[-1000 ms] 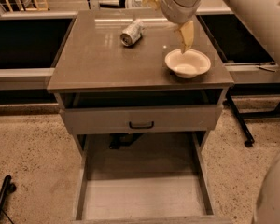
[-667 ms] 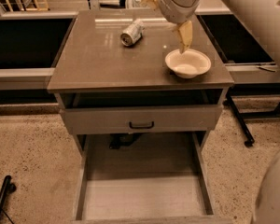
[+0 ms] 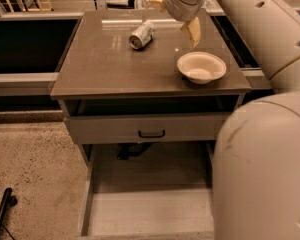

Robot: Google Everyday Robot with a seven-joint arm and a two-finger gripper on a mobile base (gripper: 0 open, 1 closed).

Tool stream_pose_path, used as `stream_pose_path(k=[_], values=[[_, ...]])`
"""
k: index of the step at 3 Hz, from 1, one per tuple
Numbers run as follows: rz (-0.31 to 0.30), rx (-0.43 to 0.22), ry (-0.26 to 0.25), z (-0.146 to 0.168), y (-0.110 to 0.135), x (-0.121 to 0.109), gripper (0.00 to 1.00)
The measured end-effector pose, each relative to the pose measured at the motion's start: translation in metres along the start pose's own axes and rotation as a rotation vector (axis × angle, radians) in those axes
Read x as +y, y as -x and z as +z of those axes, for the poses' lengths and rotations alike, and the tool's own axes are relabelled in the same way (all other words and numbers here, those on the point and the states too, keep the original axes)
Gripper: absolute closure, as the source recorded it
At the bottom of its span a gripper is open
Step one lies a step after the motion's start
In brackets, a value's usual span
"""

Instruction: Place 7up can into middle drawer

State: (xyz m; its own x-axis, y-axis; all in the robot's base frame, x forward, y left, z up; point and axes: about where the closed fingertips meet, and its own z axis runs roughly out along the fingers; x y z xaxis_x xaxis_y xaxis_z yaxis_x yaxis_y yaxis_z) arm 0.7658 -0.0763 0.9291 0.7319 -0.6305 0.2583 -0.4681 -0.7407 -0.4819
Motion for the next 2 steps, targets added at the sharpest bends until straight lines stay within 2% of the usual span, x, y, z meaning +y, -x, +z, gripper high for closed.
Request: stream_pose_path(k=[1,2], values=[[-0.084,0.002,-0.017,0.028,-0.022,-0.017,0.00],[-0.129,0.016,-0.048,0.046,-0.037,-0.032,0.00]])
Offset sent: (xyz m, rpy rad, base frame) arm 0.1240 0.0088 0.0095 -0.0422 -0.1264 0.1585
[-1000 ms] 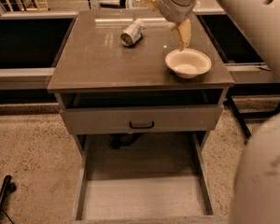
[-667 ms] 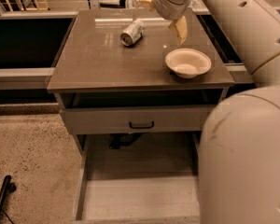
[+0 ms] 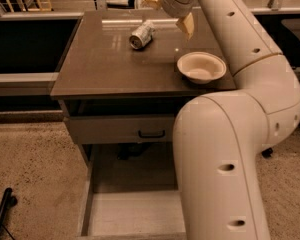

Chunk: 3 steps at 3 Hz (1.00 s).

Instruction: Place 7up can into middle drawer

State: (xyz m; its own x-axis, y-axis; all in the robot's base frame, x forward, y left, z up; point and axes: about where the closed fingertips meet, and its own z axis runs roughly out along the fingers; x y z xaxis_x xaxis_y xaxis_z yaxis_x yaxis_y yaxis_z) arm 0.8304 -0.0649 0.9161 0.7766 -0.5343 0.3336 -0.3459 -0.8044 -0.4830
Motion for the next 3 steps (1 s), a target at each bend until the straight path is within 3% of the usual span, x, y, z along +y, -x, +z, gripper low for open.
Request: stream_pose_path(k=[1,3], values=[[-0.063,0.028,-0.012,0.032,-0.009,-0.015,0.00],[-0.126,0.076,0.030,0.086,-0.013,-0.024,0.00]])
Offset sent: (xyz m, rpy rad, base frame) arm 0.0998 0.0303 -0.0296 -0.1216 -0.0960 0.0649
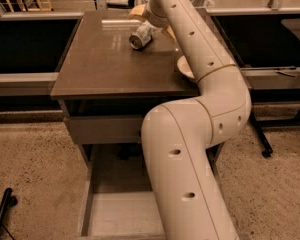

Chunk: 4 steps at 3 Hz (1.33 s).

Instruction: Place 7up can into middle drawer

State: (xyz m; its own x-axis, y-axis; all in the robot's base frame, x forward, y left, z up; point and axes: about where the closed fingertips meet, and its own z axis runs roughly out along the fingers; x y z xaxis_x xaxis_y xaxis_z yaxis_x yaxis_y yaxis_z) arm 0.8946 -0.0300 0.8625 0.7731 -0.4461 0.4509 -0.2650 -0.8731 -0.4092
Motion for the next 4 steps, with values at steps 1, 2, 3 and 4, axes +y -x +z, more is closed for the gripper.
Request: stream_pose_path(k=[1,2,3,4], values=[[-0.024,0.016,0.032,0.021,0.003,-0.003,0.00],[-0.040,0.023,0.042,0.030,0.006,-0.008,0.14],[-0.051,0.017,0.031,0.032,0.008,-0.015,0.38],[-0.056,-0.013,0.003,0.031,0.016,-0.020,0.61]])
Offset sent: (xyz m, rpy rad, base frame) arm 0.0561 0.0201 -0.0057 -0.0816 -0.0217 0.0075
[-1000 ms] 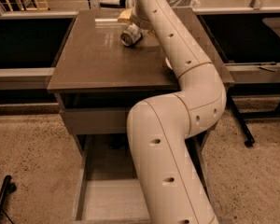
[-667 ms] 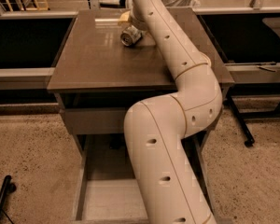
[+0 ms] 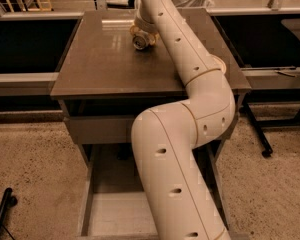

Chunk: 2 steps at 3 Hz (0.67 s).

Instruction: Place 7up can into middle drawer

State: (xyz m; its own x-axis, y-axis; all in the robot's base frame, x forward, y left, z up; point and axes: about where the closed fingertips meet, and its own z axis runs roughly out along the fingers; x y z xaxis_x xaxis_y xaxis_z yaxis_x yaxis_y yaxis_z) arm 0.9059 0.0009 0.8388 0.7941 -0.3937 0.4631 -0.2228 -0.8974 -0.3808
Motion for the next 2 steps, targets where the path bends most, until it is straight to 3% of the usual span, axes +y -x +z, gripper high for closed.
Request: stream_pose_path(k=[1,2], values=[[0.016,-0.055,-0.040,-0.003,0.011,-0.001,0.84],[0.066,-0.121,-0.163,-0.038,0.012,0.002,1.00]])
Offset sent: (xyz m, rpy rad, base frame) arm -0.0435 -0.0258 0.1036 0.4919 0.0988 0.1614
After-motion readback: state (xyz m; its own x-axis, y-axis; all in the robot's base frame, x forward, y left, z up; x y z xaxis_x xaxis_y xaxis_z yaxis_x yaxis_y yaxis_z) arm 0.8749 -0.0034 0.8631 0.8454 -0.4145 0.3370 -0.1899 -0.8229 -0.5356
